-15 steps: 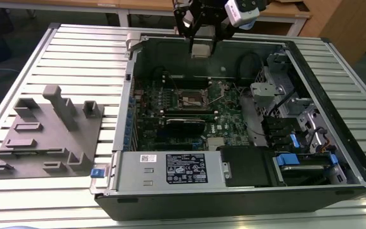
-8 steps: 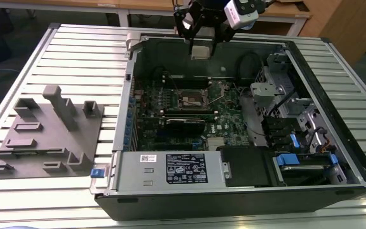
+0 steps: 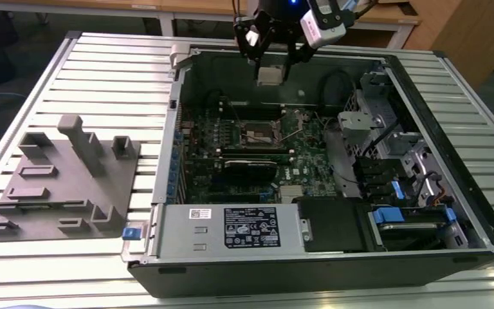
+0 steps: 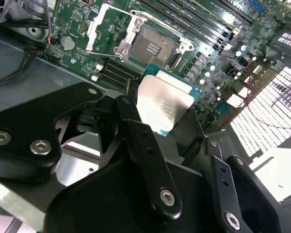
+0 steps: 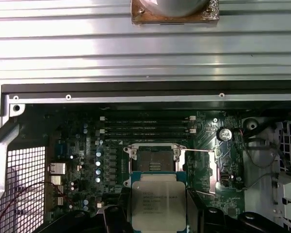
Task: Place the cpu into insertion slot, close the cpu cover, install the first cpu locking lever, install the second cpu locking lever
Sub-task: 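Place the cpu into insertion slot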
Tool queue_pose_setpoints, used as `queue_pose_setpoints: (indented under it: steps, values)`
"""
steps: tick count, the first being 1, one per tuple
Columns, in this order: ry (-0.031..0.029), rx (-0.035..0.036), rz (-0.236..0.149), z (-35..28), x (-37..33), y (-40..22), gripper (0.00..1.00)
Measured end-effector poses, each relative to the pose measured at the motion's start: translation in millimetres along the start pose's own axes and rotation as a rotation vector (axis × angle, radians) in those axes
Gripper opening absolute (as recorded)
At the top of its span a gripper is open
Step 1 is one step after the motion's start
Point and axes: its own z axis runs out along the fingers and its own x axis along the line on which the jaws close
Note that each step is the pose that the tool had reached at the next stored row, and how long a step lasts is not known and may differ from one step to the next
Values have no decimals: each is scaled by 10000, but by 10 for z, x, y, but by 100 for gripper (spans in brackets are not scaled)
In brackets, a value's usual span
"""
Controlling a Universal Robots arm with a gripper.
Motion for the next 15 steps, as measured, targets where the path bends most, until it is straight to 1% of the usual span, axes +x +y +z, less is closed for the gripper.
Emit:
queue_pose_setpoints:
  steps: [3,8,10,15]
  values:
    - [-3,0,-1,39,-1,-3,54]
    - [-3,-1,-1,48,-1,-4,54]
    - [-4,-2,-1,66,-1,-6,54]
    - [-3,-1,0,142,-3,-12,54]
